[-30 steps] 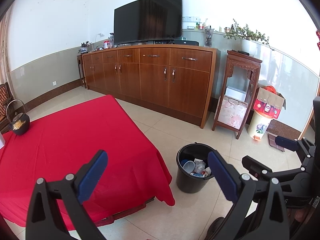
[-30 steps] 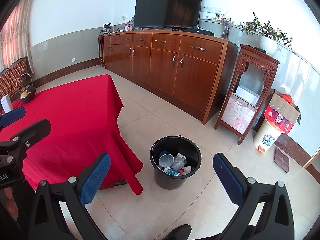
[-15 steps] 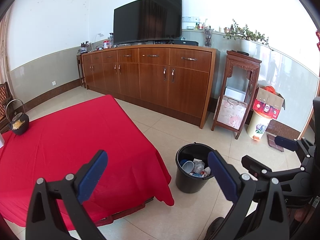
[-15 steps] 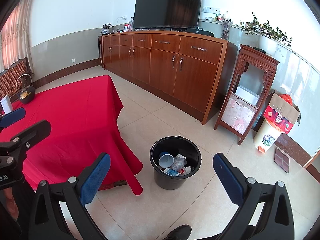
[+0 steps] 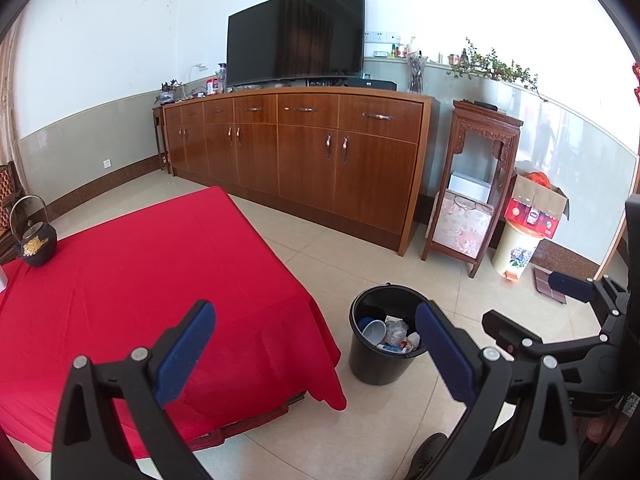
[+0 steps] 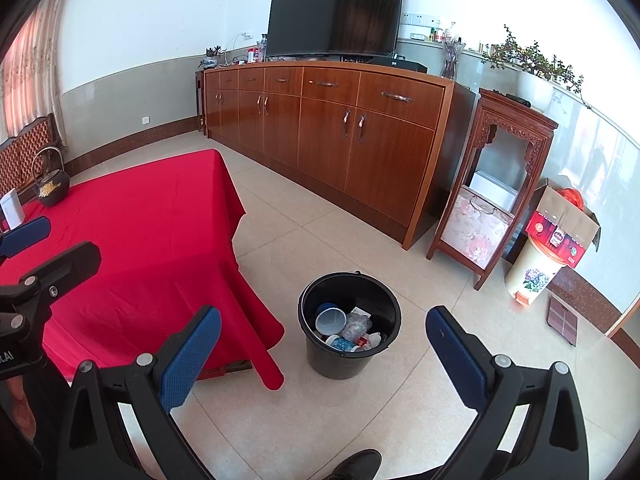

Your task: Collect trash

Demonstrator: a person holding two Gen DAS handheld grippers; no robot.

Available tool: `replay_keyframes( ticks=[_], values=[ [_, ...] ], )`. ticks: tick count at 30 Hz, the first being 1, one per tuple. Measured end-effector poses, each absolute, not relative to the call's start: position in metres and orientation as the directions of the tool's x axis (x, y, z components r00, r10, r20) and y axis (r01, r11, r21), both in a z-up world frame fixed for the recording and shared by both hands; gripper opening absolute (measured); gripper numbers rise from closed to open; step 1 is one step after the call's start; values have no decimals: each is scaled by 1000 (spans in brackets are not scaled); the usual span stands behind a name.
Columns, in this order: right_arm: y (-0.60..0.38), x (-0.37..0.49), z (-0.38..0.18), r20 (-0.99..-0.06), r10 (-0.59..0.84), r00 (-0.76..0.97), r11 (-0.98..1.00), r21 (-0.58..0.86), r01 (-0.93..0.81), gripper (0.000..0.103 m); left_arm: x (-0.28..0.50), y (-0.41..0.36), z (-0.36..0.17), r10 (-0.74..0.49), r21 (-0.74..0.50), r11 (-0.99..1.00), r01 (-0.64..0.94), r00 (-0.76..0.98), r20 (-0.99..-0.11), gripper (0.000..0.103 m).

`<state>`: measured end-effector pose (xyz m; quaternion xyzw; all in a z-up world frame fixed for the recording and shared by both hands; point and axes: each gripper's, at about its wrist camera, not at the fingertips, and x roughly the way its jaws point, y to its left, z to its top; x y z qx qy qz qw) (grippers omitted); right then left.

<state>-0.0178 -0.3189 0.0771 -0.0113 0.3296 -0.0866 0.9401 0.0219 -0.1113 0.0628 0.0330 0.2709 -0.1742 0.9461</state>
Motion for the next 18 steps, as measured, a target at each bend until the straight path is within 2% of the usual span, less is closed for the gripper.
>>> replay_keyframes(
  ticks=[18],
  values=[
    [-320,-21,78,-609,-174,774,984,-76,162,103,27,-106,55,-333,-73,934,349,784,-524,101]
  ],
)
